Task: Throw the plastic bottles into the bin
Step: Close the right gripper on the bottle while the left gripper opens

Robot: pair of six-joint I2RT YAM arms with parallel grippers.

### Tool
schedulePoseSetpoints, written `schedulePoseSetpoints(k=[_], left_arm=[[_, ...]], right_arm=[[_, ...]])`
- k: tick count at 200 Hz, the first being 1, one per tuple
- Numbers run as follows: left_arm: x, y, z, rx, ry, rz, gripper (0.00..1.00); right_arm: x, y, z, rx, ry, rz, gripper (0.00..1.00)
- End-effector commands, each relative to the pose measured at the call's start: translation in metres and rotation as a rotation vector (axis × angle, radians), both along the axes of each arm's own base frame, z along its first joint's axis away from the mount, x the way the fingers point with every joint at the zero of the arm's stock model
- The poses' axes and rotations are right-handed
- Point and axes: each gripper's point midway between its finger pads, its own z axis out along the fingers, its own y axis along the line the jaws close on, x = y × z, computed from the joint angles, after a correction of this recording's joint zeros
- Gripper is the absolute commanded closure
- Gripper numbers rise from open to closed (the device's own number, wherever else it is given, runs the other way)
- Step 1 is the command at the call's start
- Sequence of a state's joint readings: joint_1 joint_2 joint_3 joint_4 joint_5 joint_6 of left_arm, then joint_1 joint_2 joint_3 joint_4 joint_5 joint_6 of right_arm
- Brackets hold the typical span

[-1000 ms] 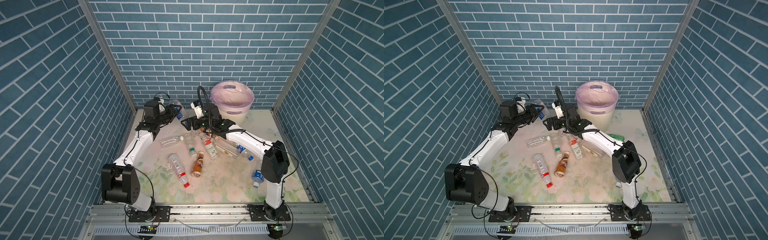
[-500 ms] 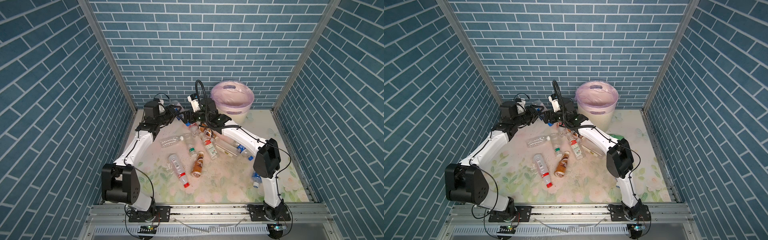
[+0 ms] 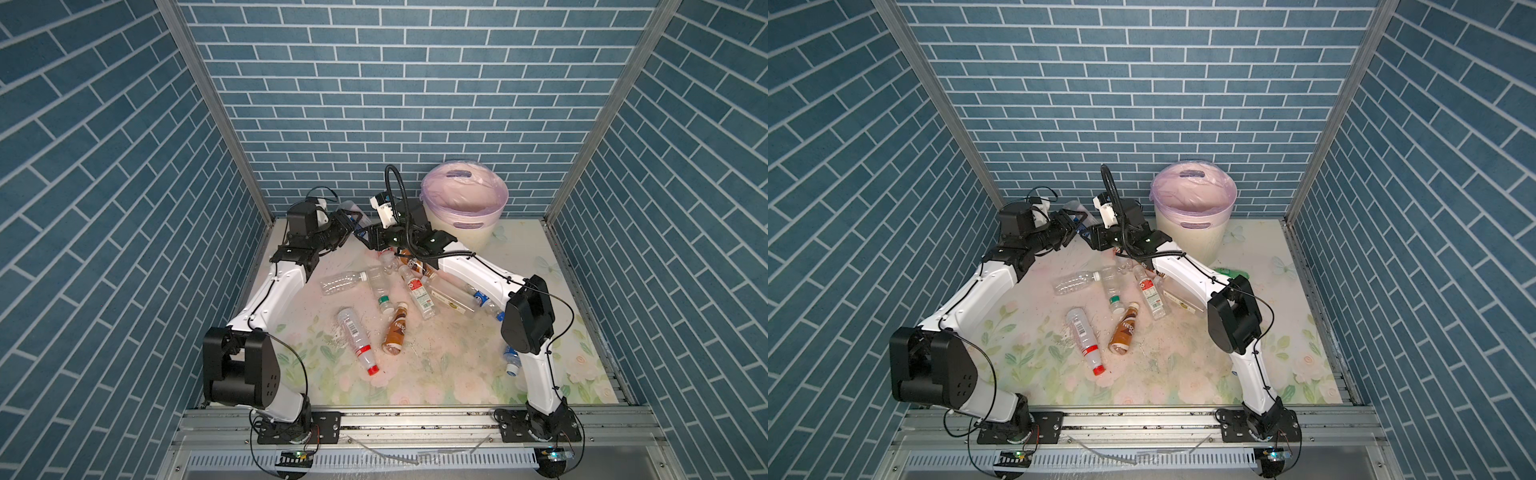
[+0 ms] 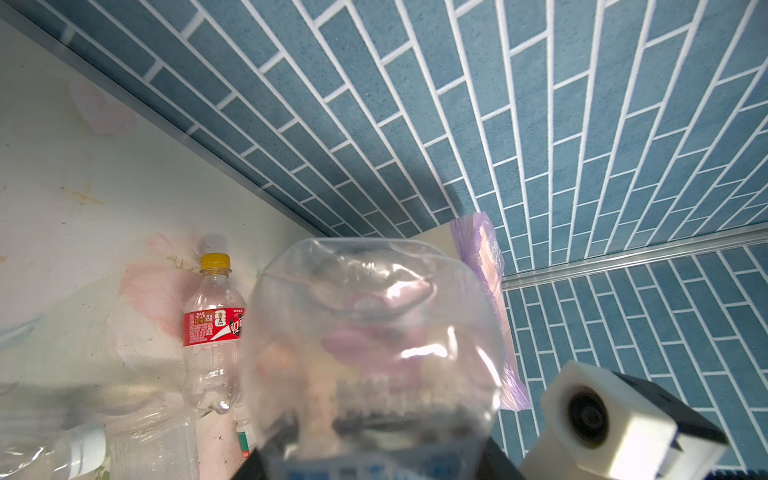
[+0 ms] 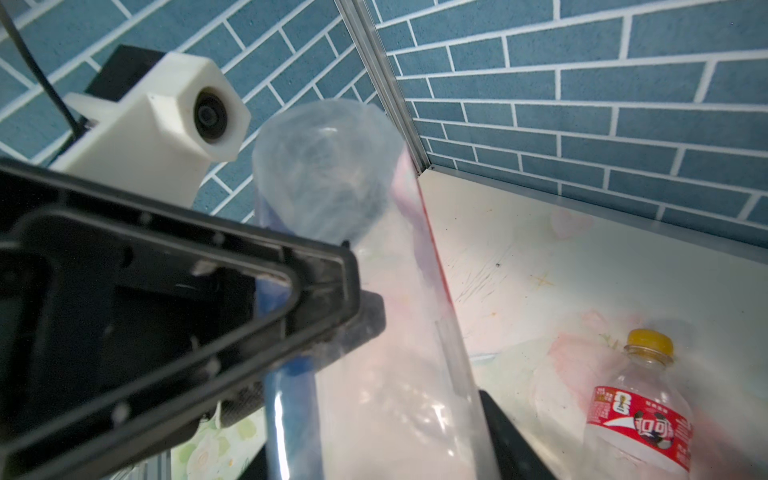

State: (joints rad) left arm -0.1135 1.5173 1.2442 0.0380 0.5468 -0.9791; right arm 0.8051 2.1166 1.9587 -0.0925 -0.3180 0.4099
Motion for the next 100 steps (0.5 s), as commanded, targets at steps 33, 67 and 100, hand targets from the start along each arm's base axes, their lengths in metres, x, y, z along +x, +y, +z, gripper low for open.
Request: schedulePoseSetpoints(k=[33, 67, 100], left_arm=[[-0.003, 0.010, 0.011, -0.014, -0.038, 0.013, 0.28], [-0.004, 0.020, 0.028, -0.023, -0.085, 0.024, 0.01], [-0.017, 0.017, 0.066, -0.015, -0.217, -0.008, 0.01]], right_arm=[[-0.001, 0.001, 0.024, 0.049, -0.022, 0.006, 0.61], [-0.002, -0.010, 0.032, 0.016, -0.042, -0.024, 0.65], [-0.001, -0.031, 0.048, -0.039, -0.083, -0.073, 0.67]])
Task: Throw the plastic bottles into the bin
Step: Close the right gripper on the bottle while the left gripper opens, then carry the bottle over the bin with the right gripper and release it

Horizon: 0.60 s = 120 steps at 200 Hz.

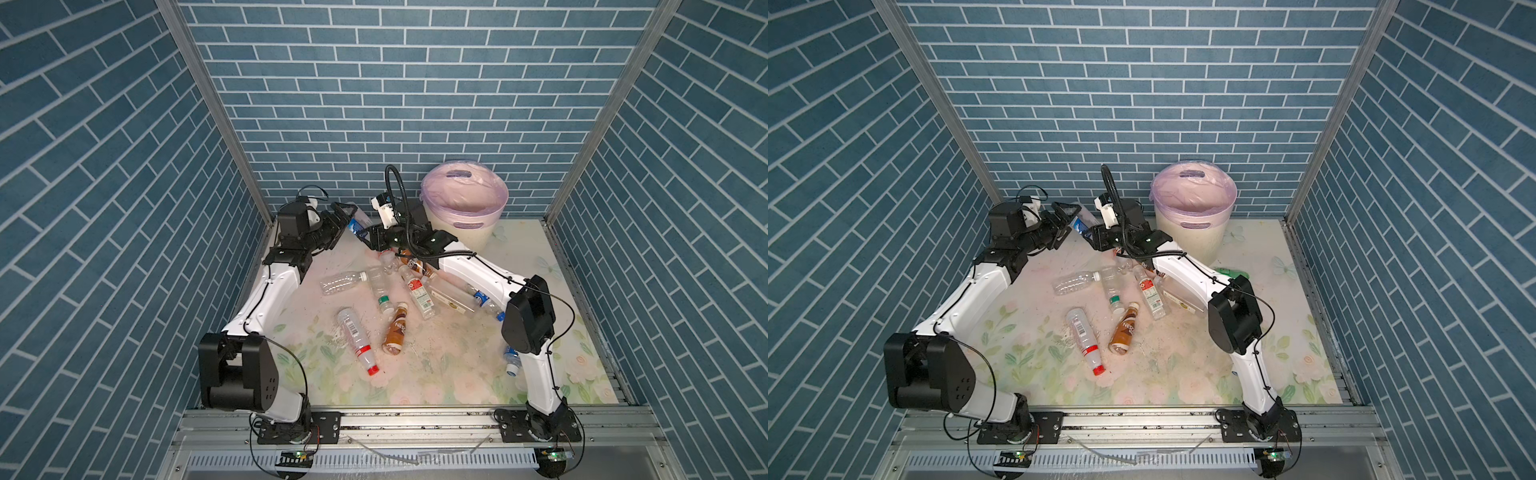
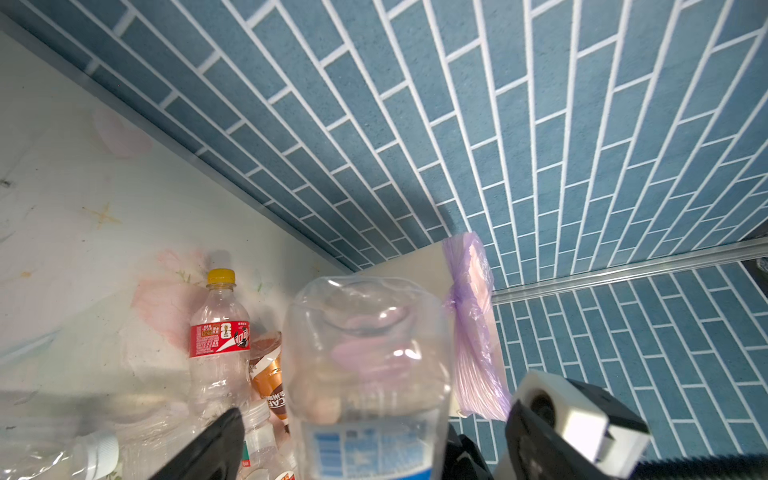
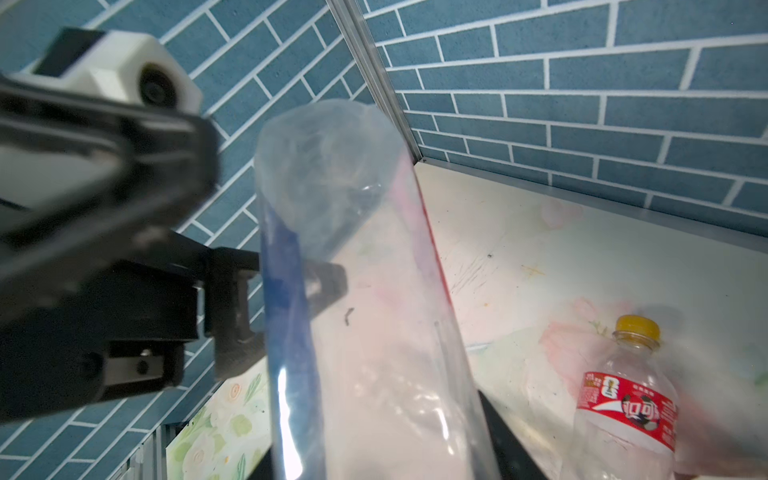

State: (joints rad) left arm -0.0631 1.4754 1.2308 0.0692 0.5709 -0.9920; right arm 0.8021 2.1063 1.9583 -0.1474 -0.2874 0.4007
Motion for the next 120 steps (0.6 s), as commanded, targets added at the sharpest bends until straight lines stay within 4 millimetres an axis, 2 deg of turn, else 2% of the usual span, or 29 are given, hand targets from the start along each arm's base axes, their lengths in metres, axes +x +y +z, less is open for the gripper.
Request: schedulePoseSetpoints(k=[1, 31, 53, 80, 120], left_arm=[[-0.014, -0.003, 0.047, 0.010, -0.169, -0.038, 0.01], [-0.029, -0.010, 0.080, 0.016, -0.317, -0.090, 0.01], [-0.042, -0.021, 0.104, -0.013, -0.427, -0.148, 0.01], [-0.060, -0.054, 0.118, 0.017, -0.508, -0.260, 0.01], [-0.095, -0.115, 0.116, 0.133, -0.575, -0.451, 0.01]], right_arm=[[-0.003, -0.024, 0.055, 0.001, -0.100, -0.044, 0.67], [-0.003, -0.056, 0.090, -0.023, -0.170, -0.102, 0.68], [0.000, -0.092, 0.121, -0.034, -0.227, -0.171, 0.70], [-0.002, -0.146, 0.164, -0.067, -0.328, -0.285, 0.71], [-0.007, -0.240, 0.227, -0.088, -0.478, -0.512, 0.73]])
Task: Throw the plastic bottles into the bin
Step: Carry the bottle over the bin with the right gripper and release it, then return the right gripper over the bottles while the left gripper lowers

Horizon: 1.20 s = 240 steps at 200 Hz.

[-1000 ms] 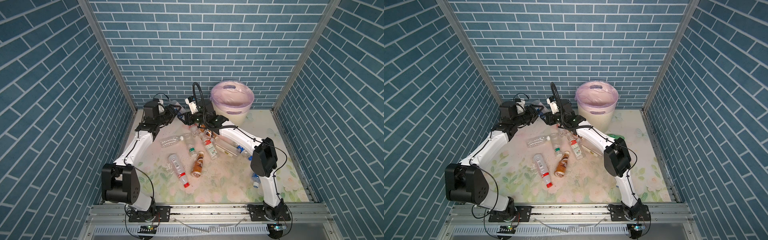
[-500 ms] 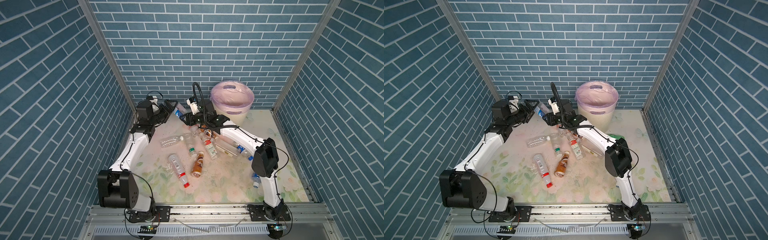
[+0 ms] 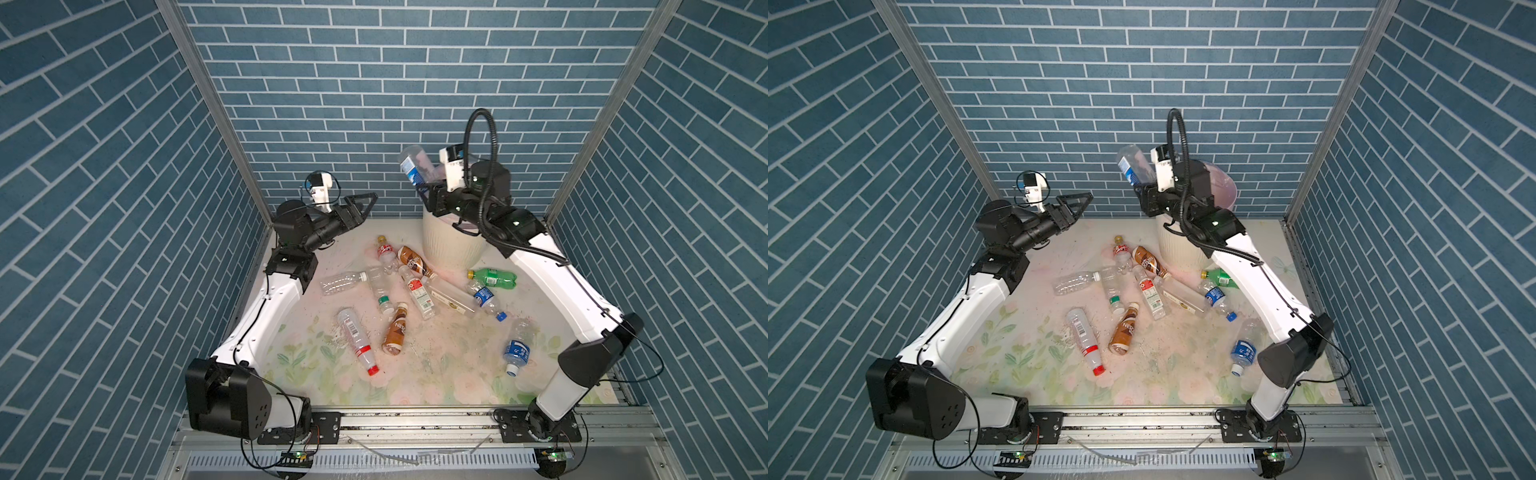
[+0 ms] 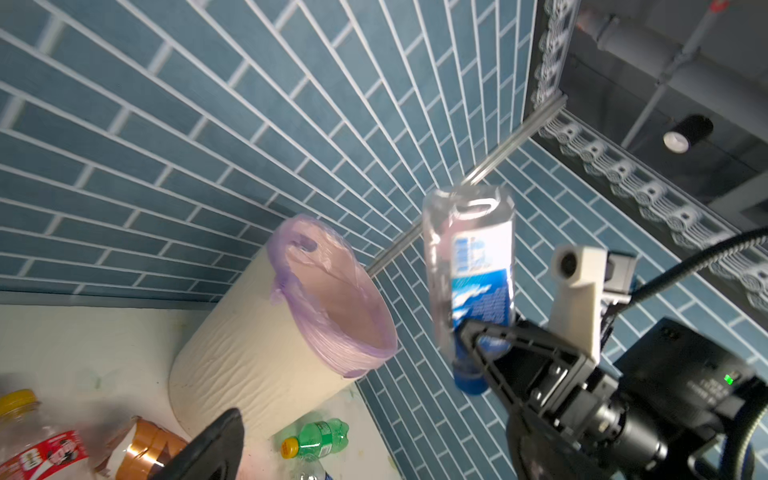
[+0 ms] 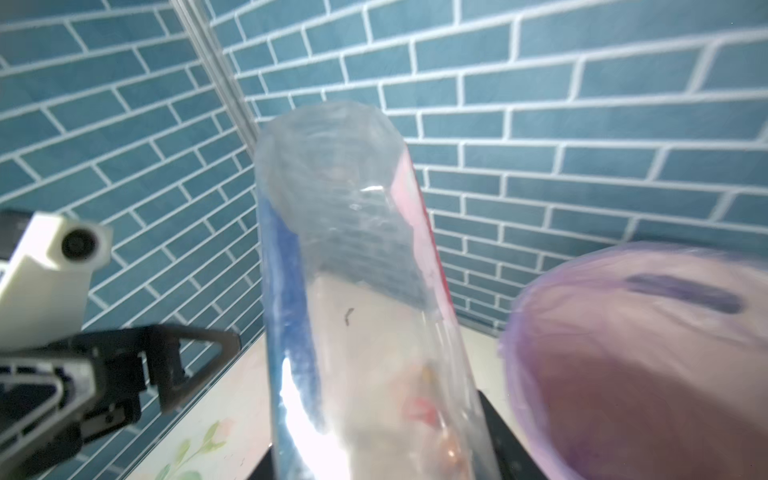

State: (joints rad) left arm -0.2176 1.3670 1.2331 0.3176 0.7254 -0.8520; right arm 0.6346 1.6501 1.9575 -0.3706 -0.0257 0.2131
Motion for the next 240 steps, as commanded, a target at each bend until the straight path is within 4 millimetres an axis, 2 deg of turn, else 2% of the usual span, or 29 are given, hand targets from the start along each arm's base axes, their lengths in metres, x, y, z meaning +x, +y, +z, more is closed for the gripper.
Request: schedulePoseSetpoints(k=[1, 22, 46, 63, 80, 102, 115, 120, 127, 134, 169, 240], left_arm=[[-0.030, -0.035, 0.015, 0.100, -0.141, -0.121, 0.01], [-0.049, -0.060, 0.012, 0.143, -0.180, -0.197, 0.01], [-0.051, -0.067, 0.005, 0.154, -0.176, -0.211, 0.01], [-0.049, -0.068, 0.002, 0.156, -0.164, -0.212, 0.01], [-0.048, -0.068, 0.001, 0.156, -0.163, -0.208, 0.01], [-0.045, -0.069, -0.004, 0.161, -0.149, -0.206, 0.01], [-0.044, -0.068, -0.006, 0.167, -0.142, -0.202, 0.01], [-0.044, -0.068, -0.007, 0.171, -0.140, -0.200, 0.01], [-0.043, -0.068, -0.007, 0.176, -0.139, -0.196, 0.01], [-0.044, -0.068, -0.008, 0.180, -0.139, -0.195, 0.01], [-0.043, -0.067, -0.009, 0.191, -0.136, -0.187, 0.01], [-0.036, -0.065, -0.020, 0.216, -0.108, -0.161, 0.01]], right_arm=[[-0.005, -0.058, 0.032, -0.062, -0.110, -0.162, 0.73], [-0.015, -0.099, 0.062, -0.045, -0.188, -0.269, 0.73], [-0.021, -0.127, 0.081, -0.057, -0.251, -0.352, 0.73], [-0.010, -0.143, 0.076, -0.080, -0.245, -0.414, 0.73], [0.018, -0.155, 0.054, -0.081, -0.183, -0.453, 0.73], [0.067, -0.152, 0.000, -0.105, -0.027, -0.444, 0.71], [0.089, -0.141, -0.038, -0.152, 0.078, -0.419, 0.50], [0.094, -0.138, -0.050, -0.160, 0.116, -0.417, 0.37], [0.099, -0.137, -0.060, -0.161, 0.152, -0.428, 0.21], [0.102, -0.137, -0.066, -0.155, 0.167, -0.436, 0.13], [0.100, -0.135, -0.059, -0.100, 0.131, -0.424, 0.01], [0.091, -0.141, -0.048, -0.082, 0.120, -0.420, 0.01]])
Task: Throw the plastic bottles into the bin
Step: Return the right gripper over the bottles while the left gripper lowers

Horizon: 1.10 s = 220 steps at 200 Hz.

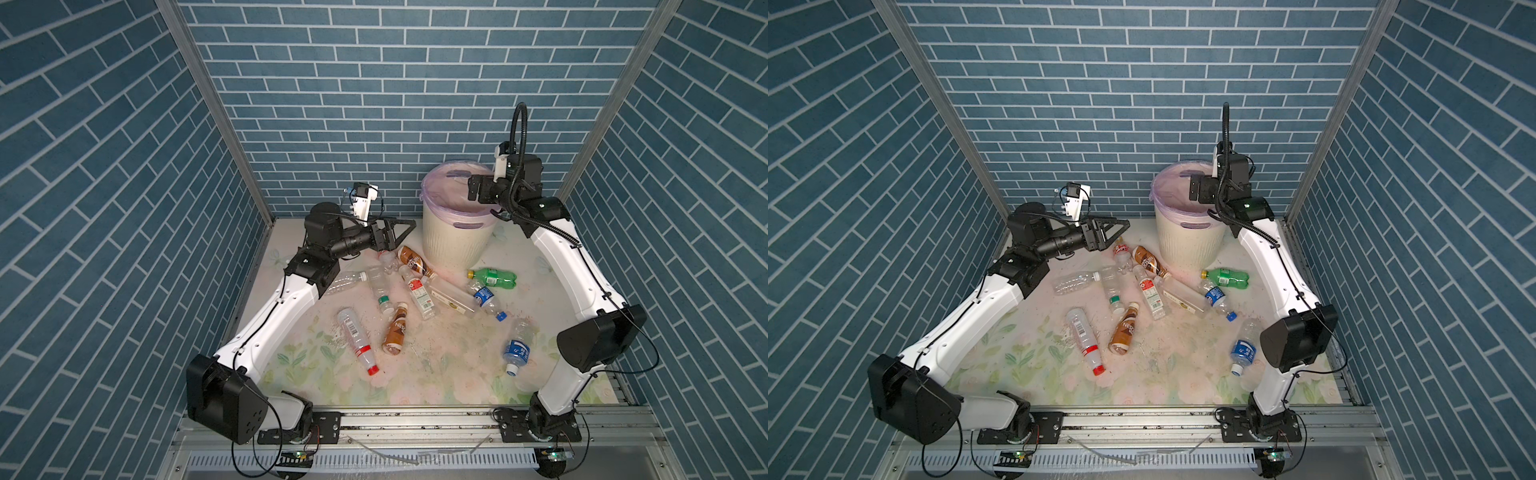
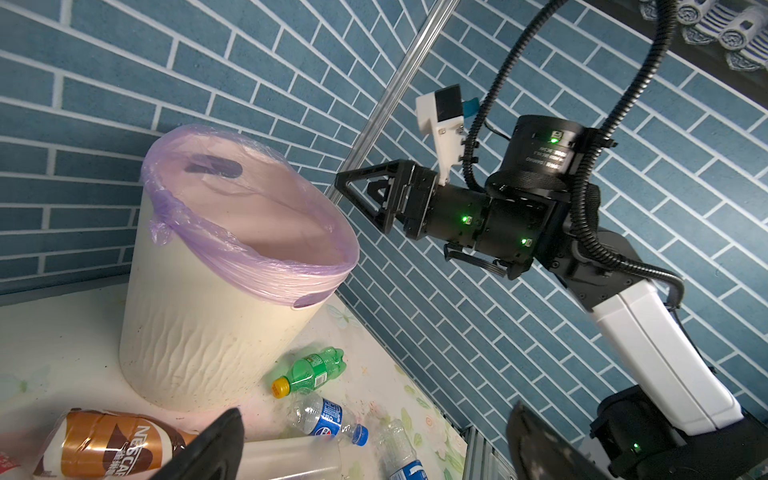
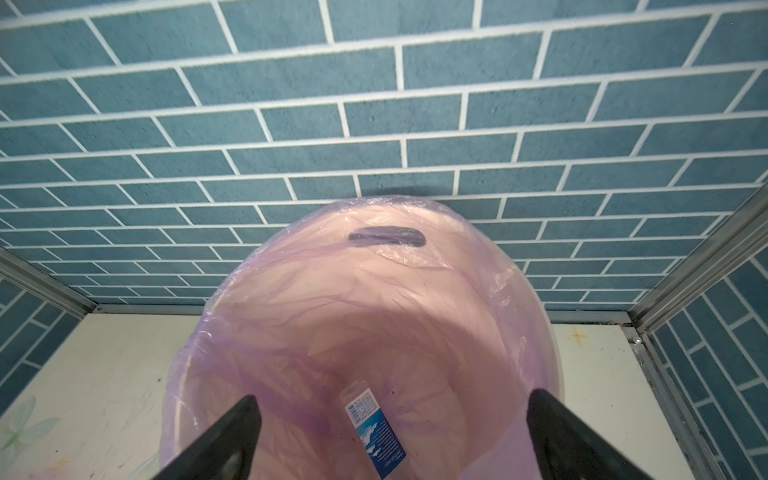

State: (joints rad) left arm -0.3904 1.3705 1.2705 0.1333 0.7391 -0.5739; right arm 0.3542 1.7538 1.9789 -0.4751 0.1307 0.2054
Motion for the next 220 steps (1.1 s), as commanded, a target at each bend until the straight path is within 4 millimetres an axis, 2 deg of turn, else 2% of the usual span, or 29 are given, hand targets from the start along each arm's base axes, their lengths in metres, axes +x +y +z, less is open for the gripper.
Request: schedulePoseSetpoints(k=[1, 23, 50, 75, 98, 138, 189, 220], left_arm=[[0.005, 0.000, 0.002, 0.017, -0.020, 0.018, 0.01], [0.016, 0.004, -0.013, 0.053, 0.017, 0.066, 0.01], [0.032, 0.011, -0.041, 0.130, 0.087, 0.147, 0.01], [0.049, 0.028, -0.076, 0.240, 0.168, 0.274, 0.01], [0.053, 0.039, -0.105, 0.341, 0.278, 0.331, 0.01], [0.049, 0.084, -0.146, 0.558, 0.455, 0.524, 0.01], [0.030, 0.134, -0.199, 0.742, 0.703, 0.614, 0.01], [0.021, 0.157, -0.229, 0.806, 0.822, 0.628, 0.01]], right_arm=[[-0.009, -0.002, 0.018, 0.044, -0.034, 0.008, 0.01], [-0.016, -0.006, 0.022, 0.052, -0.033, 0.011, 0.01], [-0.033, -0.012, 0.026, 0.097, -0.031, 0.024, 0.01], [-0.050, -0.018, 0.018, 0.127, 0.002, 0.040, 0.01], [-0.067, -0.021, 0.008, 0.122, 0.040, 0.066, 0.01], [-0.092, -0.017, -0.010, 0.149, 0.082, 0.117, 0.01], [-0.118, 0.019, -0.021, 0.227, 0.090, 0.290, 0.01], [-0.140, 0.067, -0.029, 0.189, 0.098, 0.420, 0.01]])
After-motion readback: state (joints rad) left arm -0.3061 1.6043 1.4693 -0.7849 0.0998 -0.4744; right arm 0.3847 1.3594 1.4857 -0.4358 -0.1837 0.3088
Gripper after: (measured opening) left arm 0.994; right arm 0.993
